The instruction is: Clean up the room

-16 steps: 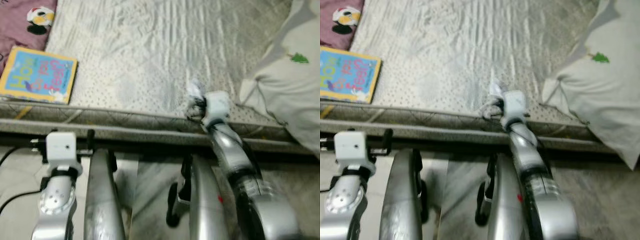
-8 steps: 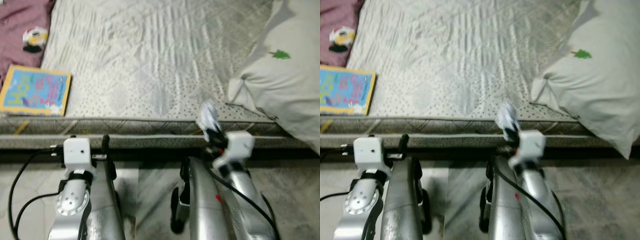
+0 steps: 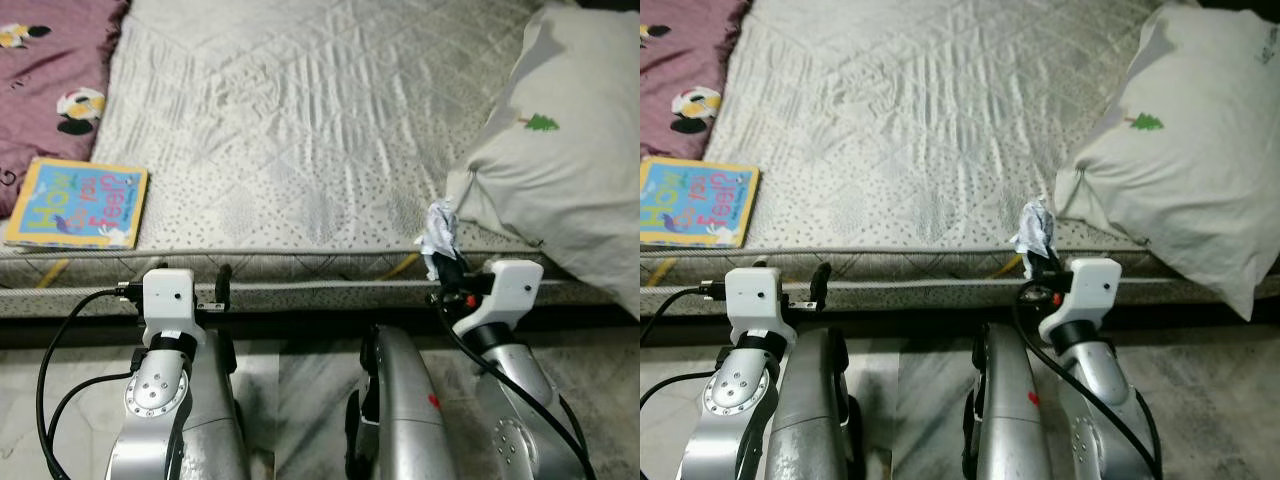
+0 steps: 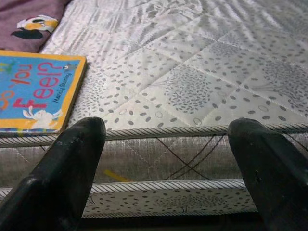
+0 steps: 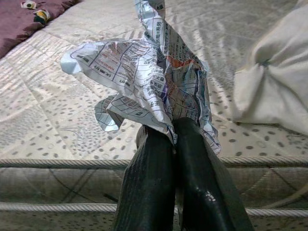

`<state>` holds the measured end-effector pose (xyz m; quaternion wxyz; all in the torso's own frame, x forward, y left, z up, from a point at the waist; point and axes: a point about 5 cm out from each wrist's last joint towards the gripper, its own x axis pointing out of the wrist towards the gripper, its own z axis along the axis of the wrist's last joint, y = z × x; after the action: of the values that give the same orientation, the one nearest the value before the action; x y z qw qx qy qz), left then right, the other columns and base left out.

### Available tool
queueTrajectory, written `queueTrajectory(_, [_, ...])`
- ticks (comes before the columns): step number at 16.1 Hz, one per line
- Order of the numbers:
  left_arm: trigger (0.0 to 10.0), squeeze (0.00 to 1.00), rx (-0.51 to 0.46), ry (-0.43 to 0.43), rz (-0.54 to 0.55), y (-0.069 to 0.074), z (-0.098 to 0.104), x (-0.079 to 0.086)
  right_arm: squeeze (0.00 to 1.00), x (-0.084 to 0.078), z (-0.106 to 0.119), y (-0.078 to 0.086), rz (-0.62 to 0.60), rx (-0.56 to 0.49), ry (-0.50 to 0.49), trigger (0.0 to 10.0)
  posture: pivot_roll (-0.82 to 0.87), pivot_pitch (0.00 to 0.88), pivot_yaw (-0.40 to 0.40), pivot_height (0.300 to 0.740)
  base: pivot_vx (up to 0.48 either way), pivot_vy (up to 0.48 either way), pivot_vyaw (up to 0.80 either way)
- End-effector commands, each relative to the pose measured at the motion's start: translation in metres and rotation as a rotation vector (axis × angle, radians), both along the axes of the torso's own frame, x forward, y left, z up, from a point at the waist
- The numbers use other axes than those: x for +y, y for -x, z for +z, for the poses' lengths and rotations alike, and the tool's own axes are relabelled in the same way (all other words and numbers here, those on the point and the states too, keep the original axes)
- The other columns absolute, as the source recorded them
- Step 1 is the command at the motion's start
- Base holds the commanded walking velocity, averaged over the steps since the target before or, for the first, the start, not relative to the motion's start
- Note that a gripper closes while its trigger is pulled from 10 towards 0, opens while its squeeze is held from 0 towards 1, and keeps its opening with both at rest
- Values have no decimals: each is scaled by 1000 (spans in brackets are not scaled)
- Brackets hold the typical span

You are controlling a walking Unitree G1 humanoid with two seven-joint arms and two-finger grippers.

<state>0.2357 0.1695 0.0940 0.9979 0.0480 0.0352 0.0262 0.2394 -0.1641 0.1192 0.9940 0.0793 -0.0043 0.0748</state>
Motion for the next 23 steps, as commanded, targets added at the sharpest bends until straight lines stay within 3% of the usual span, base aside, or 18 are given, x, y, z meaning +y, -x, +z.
queueTrajectory(1, [10000,0,9,-9,11,2,-4,3,0,-1,4,0,-3,3,2,10000,-6,141,-43,612,0,0,0])
queueTrajectory(8, [10000,0,30,-19,37,4,-11,5,0,-4,5,-6,2,11,9,10000,-6,129,-33,707,0,0,0])
queueTrajectory(10, [10000,0,29,-19,37,3,-11,5,0,-4,5,-7,2,11,8,10000,-6,130,-33,717,0,0,0])
queueTrajectory(12, [10000,0,27,50,39,-2,-13,5,0,-2,7,-13,1,0,6,10000,-17,107,-30,740,0,0,0])
queueTrajectory(17, [10000,0,18,39,-3,-19,-14,-9,0,-10,9,-28,10,-9,12,10000,-35,38,-1,740,0,0,0])
queueTrajectory(21, [10000,0,11,21,15,-32,-14,-2,0,-22,10,-43,0,24,10,10000,-50,28,5,740,0,0,0])
queueTrajectory(23, [10000,0,15,5,14,-32,-13,-1,0,-20,8,-41,63,54,37,10000,-55,55,11,740,0,0,0])
